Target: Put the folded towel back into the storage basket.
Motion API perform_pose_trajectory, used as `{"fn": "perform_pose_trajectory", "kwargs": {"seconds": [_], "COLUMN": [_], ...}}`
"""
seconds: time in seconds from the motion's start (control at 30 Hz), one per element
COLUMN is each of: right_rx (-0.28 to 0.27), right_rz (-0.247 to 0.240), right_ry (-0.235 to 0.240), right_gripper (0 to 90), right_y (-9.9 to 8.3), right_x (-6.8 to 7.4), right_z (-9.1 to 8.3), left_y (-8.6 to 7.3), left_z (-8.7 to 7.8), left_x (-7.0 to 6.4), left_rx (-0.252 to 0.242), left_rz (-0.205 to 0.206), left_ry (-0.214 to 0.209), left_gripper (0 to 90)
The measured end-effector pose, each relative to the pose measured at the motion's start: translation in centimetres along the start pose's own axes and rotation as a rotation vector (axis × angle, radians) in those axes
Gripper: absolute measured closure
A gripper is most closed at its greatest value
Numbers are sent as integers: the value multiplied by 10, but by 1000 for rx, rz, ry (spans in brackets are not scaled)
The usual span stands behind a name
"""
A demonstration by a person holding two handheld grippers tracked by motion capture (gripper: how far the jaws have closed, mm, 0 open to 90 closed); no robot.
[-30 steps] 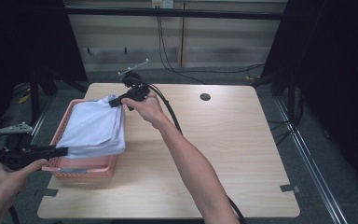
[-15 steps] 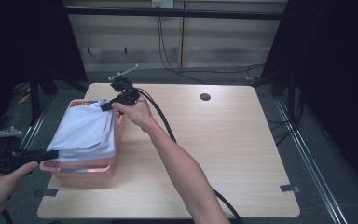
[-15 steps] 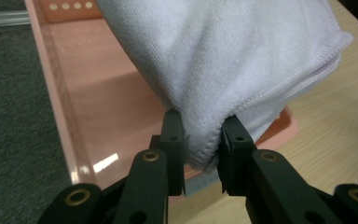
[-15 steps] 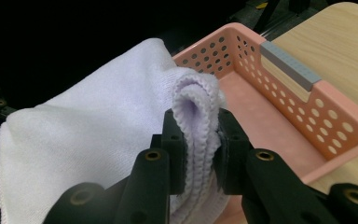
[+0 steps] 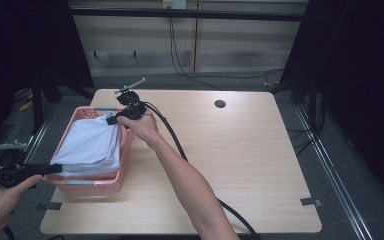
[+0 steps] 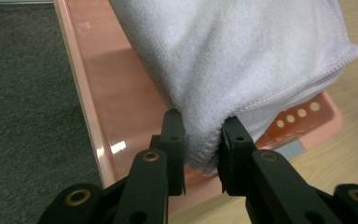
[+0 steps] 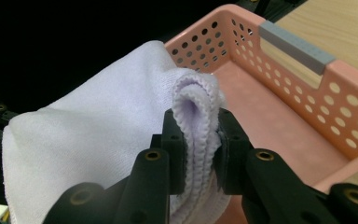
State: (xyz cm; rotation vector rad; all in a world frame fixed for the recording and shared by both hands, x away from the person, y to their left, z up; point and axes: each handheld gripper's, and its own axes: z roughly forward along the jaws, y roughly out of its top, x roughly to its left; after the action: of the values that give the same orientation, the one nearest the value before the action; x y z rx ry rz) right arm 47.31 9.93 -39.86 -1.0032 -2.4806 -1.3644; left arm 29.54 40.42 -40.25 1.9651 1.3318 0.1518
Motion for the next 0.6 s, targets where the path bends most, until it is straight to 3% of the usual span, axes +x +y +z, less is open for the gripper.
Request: {"fn": "perform_pose_trajectory", "kwargs": {"seconds": [0.13, 0.27, 0.4, 0.53, 0.6], "right_rx": [3, 6, 6, 25, 17], "right_rz": [9, 25, 25, 36, 37], "right_ry": [-4, -12, -31, -31, -30], "right_gripper": [756, 752, 749, 720, 696], "right_y": [-8, -13, -15, -18, -19], "right_x": [-7, -11, -10, -13, -16], "right_z": [6, 13, 21, 24, 25], "left_y": [-2, -1, 2, 1, 1], "left_z": [8, 10, 15, 17, 17], "left_x": [-1, -3, 3, 4, 7], "left_rx": [18, 42, 67, 53, 75], "left_rz": [-10, 12, -3, -35, -26], "left_ry": [16, 59, 88, 93, 97], "left_gripper": [744, 740, 740, 713, 695]}}
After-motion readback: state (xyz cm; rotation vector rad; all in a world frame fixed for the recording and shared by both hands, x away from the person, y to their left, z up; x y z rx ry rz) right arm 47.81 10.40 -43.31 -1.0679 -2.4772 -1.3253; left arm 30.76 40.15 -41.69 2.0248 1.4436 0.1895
